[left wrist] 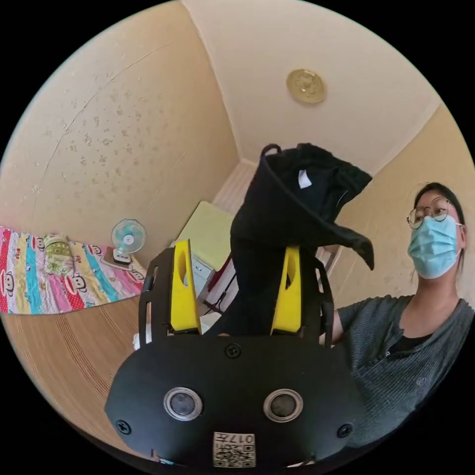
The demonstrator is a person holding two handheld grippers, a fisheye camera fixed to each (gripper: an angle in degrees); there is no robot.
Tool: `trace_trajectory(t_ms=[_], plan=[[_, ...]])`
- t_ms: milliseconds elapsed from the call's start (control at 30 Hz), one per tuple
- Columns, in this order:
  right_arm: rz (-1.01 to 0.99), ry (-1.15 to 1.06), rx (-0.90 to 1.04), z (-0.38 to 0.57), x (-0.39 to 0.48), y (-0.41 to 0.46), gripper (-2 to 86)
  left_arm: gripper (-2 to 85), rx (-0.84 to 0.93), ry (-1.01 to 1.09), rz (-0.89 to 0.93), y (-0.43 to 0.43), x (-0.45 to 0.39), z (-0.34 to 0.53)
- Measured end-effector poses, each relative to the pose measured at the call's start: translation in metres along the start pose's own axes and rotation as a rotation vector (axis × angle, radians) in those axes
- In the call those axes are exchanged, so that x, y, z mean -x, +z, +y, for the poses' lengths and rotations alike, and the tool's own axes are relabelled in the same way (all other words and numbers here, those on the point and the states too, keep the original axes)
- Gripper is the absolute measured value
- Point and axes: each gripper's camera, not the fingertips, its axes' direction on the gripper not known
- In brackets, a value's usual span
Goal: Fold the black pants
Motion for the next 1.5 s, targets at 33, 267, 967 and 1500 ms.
trace_trajectory(t_ms=[33,267,967,1500], plan=[[-0.008,0.024,-0.002,0.000,-0.002,-0.008,1.6,18.8,-0.006,0.024,0.046,-0.003,-0.005,-0.005],[0.096,0.041,0.030,-0.013,0.045,-0.061,1.6,4.9,-0.179,0.155,-0.086,-0.081,-0.109,-0.088],[0.676,0.306,0.373,0.075,-0.187,-0.025,3.1,7.0,0.217,0.037,-0.598,-0.087,0.082,-0.348],[0.399,1.082,1.309,0.694,-0.084,-0.115,6.0,11.2,0.913,-0.830,-0.928,-0.327,0.457,0.060]])
